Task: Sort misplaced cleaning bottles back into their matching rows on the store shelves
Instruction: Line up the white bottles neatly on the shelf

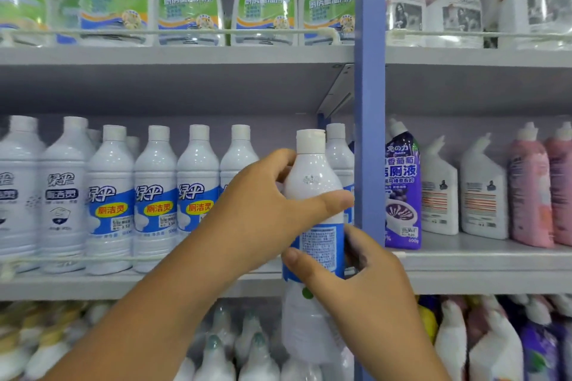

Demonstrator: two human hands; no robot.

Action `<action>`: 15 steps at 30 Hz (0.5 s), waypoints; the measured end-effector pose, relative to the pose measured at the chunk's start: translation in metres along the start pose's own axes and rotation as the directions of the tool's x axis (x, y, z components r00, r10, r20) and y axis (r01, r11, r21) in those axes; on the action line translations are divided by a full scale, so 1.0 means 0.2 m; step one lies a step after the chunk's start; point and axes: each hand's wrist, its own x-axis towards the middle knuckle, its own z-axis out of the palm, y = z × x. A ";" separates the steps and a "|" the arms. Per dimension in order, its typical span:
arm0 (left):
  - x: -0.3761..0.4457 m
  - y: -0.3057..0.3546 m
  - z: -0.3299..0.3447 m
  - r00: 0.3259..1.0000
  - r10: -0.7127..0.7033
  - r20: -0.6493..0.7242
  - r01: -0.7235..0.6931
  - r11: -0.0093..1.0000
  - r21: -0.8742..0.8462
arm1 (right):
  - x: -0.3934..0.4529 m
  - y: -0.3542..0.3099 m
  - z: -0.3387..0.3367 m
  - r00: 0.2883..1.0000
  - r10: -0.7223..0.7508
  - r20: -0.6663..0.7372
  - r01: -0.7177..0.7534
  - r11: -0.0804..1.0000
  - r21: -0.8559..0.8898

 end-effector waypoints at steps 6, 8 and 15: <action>0.07 0.00 -0.09 0.996 -0.018 -0.092 0.016 1.000 -0.025 | 0.04 -0.03 -0.01 0.999 -0.049 0.012 0.048 0.996 0.076; 0.12 0.02 -0.13 0.992 -0.004 -0.127 0.003 1.000 -0.011 | 0.06 -0.04 -0.03 0.997 -0.073 -0.024 0.076 0.990 0.115; 0.38 0.08 -0.17 0.992 -0.017 -0.123 0.030 0.994 0.106 | 0.13 -0.09 -0.06 0.994 -0.101 -0.031 0.105 0.984 0.144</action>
